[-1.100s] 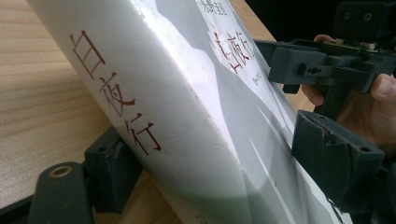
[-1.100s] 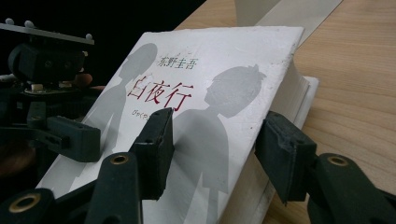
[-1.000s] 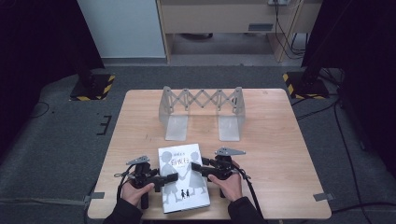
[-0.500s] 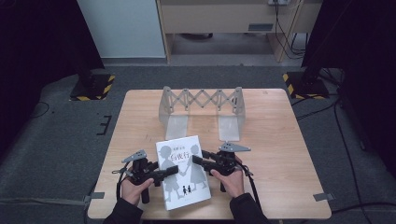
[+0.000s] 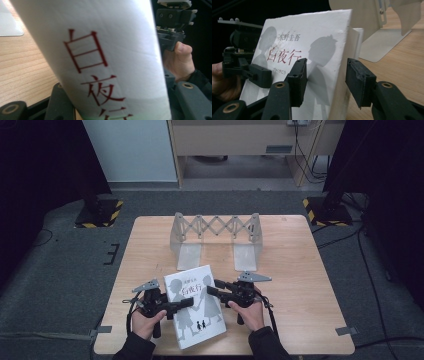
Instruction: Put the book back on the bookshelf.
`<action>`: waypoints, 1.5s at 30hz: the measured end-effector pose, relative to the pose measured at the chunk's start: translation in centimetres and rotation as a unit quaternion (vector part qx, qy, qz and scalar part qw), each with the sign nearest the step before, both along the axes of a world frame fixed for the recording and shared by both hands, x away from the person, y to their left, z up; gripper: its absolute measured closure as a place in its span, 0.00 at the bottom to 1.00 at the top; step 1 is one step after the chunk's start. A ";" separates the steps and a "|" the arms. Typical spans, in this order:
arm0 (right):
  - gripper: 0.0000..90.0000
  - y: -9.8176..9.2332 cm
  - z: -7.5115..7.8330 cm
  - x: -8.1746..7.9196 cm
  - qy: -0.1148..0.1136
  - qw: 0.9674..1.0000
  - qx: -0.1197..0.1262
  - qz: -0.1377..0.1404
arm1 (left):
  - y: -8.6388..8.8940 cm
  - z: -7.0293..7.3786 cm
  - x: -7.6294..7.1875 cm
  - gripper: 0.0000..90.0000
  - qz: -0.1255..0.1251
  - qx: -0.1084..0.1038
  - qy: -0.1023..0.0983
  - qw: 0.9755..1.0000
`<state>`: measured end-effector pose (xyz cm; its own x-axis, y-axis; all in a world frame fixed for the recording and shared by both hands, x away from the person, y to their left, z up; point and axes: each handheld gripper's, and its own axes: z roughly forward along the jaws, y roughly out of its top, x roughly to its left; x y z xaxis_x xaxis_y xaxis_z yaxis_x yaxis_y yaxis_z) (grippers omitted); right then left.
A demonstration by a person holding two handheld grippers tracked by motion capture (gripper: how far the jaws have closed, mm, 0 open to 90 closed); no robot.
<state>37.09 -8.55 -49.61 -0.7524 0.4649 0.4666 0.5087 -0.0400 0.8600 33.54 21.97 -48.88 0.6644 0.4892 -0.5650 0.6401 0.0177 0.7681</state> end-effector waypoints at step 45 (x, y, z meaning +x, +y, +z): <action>0.23 -18.1 -4.1 0.2 0.038 0.922 -0.308 -0.231 | -1.1 5.8 1.2 0.59 0.082 0.058 -0.054 0.993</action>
